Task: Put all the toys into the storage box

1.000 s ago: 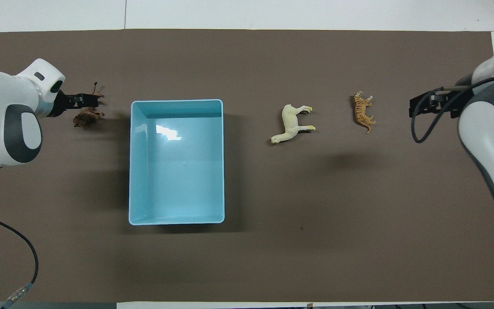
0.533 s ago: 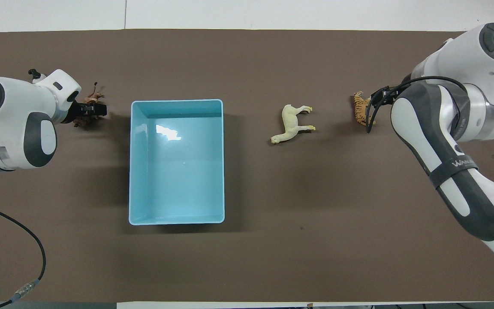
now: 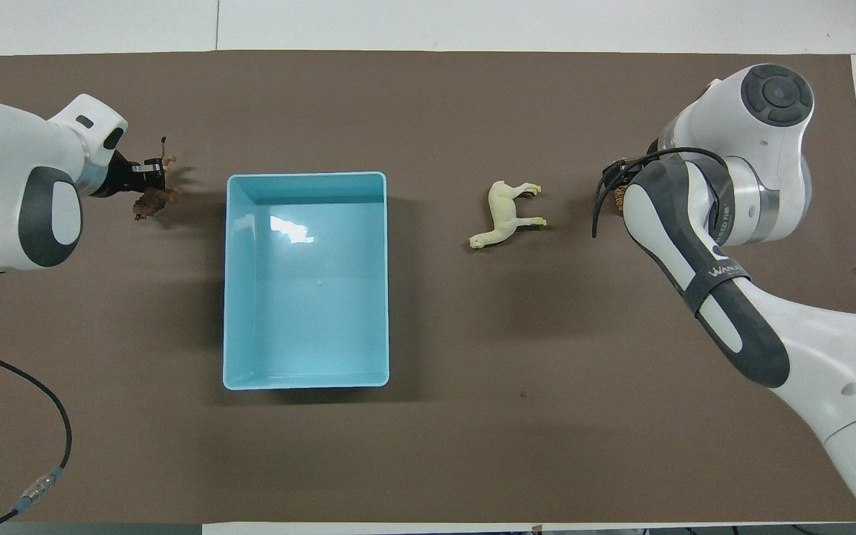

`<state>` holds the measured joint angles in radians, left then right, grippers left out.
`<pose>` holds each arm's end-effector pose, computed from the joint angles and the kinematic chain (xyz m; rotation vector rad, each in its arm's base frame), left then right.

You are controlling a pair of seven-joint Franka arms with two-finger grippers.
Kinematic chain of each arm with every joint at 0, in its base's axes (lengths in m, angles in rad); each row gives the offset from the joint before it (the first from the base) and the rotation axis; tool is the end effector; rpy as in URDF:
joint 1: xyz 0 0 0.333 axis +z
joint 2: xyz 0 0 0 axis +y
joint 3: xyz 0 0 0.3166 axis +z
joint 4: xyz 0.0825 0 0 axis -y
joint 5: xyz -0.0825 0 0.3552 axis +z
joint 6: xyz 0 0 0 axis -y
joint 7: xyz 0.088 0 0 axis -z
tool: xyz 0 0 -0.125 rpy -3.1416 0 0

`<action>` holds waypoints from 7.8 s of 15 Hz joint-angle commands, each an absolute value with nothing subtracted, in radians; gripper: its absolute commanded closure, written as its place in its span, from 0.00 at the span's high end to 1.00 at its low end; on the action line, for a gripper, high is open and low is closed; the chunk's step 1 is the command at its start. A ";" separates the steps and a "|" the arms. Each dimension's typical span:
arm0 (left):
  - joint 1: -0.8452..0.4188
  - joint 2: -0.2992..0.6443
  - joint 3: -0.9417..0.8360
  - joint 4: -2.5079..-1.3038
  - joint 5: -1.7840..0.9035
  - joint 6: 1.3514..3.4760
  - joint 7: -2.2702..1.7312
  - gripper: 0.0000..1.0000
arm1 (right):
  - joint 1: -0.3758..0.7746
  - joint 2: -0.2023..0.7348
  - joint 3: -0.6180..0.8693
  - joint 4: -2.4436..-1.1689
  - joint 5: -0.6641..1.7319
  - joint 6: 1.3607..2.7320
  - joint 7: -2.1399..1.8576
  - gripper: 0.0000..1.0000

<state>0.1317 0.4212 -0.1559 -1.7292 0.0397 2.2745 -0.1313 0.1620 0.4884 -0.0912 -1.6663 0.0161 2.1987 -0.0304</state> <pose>0.6498 -0.0042 0.3524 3.0908 0.1561 0.1964 0.6544 0.0539 0.3270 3.1082 0.1612 0.0726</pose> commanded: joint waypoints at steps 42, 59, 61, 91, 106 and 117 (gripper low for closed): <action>0.336 0.514 -0.138 -1.833 0.218 2.697 0.038 1.00 | 0.759 0.689 -0.067 -1.176 0.147 2.334 0.813 0.00; 0.310 0.520 -0.140 -1.639 0.181 2.422 0.020 0.00 | 0.546 0.623 -0.166 -1.239 0.048 1.971 0.519 1.00; 0.310 0.522 -0.140 -1.629 0.181 2.419 0.020 0.00 | 0.545 0.568 -0.167 -1.387 0.049 2.044 0.482 1.00; 0.040 0.710 0.219 -1.574 0.195 2.704 -0.868 0.00 | 0.528 0.552 -0.169 -1.484 0.031 2.105 0.377 0.00; -0.228 0.223 0.091 -1.626 -0.026 1.928 -0.847 0.00 | 0.449 0.425 -0.181 -1.388 0.037 1.885 0.360 0.00; -0.503 0.040 0.106 -1.952 -0.035 2.130 -1.046 1.00 | 0.451 0.426 -0.179 -1.388 0.043 1.888 0.360 0.00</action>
